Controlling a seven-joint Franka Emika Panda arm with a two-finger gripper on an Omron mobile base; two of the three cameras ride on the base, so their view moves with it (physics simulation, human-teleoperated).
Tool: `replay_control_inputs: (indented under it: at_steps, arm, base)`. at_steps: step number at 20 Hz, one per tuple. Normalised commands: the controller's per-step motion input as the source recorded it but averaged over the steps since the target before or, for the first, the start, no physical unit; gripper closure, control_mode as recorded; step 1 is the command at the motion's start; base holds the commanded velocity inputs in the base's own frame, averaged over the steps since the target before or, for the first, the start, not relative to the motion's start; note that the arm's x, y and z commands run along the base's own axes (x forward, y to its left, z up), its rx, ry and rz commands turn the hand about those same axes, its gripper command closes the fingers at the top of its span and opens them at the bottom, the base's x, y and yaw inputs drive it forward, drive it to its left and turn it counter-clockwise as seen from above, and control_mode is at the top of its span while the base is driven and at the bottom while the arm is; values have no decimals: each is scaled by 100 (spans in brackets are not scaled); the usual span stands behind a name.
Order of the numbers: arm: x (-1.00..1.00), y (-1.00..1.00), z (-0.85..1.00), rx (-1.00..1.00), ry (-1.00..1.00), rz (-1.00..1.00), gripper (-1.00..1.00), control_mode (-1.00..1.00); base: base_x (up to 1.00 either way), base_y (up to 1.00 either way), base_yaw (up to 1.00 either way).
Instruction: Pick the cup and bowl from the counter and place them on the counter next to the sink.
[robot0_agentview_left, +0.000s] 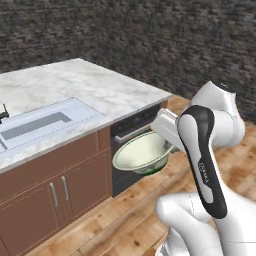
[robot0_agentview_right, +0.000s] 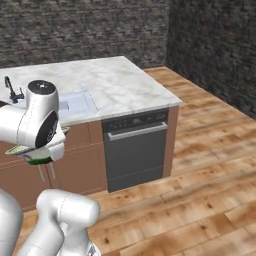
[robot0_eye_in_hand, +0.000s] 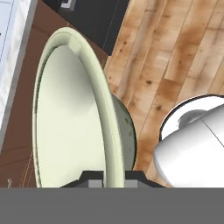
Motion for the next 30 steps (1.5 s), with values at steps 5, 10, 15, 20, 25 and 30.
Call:
replay_control_inputs:
  at_steps: [5,10,15,20,25,30]
  arm:
    - [0,0,0,0,0,0,100,100]
    - [0,0,0,0,0,0,100,100]
    - [0,0,0,0,0,0,100,100]
    - [0,0,0,0,0,0,100,100]
    - [0,0,0,0,0,0,100,100]
    - [0,0,0,0,0,0,100,100]
  base:
    - [-2,-17,-5]
    - [21,-8,-8]
    - [97,0,-13]
    - [100,0,-13]
    - [99,0,-1]
    - [90,-4,6]
